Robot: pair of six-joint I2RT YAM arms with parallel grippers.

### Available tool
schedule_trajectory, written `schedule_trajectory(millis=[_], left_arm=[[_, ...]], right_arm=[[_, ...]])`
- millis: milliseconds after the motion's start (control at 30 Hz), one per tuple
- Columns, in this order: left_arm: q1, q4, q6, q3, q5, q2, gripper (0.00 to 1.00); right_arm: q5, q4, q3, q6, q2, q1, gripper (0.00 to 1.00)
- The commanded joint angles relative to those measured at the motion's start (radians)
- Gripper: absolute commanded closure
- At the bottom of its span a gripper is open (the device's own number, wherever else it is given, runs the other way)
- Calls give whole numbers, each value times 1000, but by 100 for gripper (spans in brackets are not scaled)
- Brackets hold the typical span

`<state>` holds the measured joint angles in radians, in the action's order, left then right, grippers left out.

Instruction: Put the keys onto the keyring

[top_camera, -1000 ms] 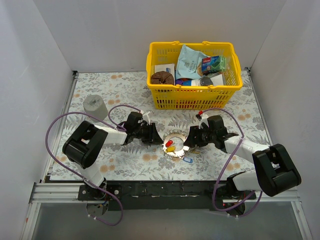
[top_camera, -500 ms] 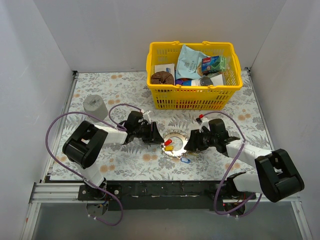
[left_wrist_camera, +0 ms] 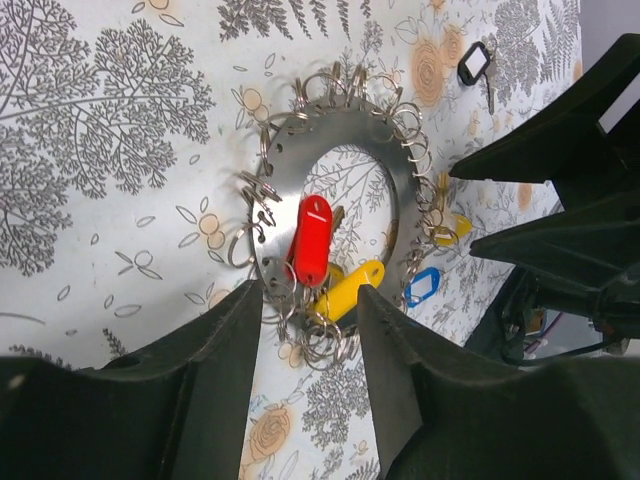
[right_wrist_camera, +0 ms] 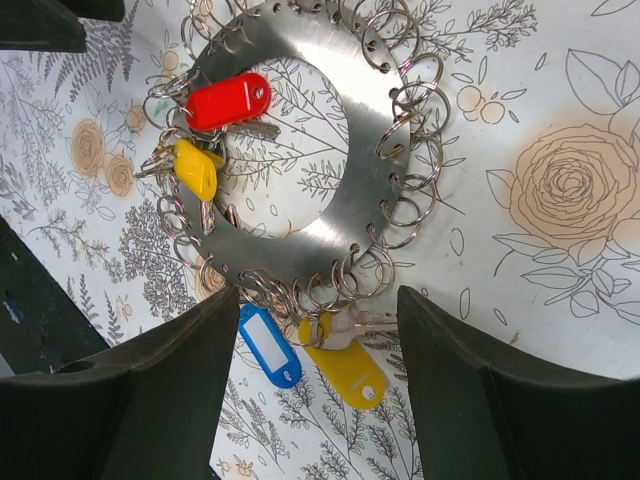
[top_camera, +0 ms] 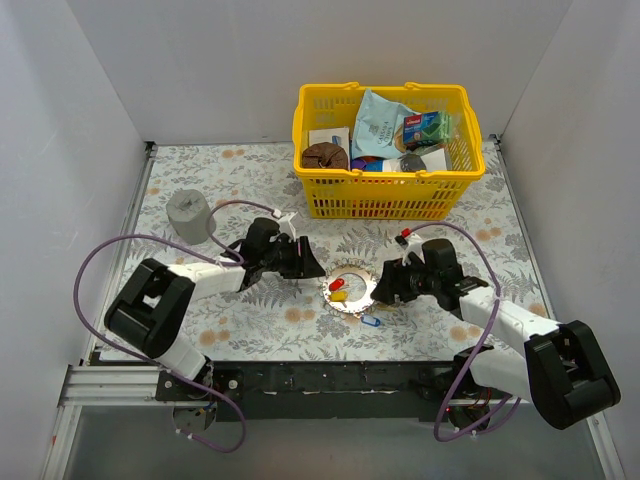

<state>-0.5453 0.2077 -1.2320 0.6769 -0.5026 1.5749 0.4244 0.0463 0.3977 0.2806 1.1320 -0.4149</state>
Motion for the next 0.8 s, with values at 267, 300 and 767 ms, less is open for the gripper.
schedule_trajectory(millis=[267,300,767], left_arm=[[-4,-10,-43,-164,-26,-207,59],[-5,-1,-44,-171,-40,-222,59],[-151,125,42,-57,-131,-138,58]], right_arm=[[-24,-45,84,-98,-9,-114,29],[-26,-45,86,-98,-8,-120,29],[-26,15,-6,98,-153,-125,37]])
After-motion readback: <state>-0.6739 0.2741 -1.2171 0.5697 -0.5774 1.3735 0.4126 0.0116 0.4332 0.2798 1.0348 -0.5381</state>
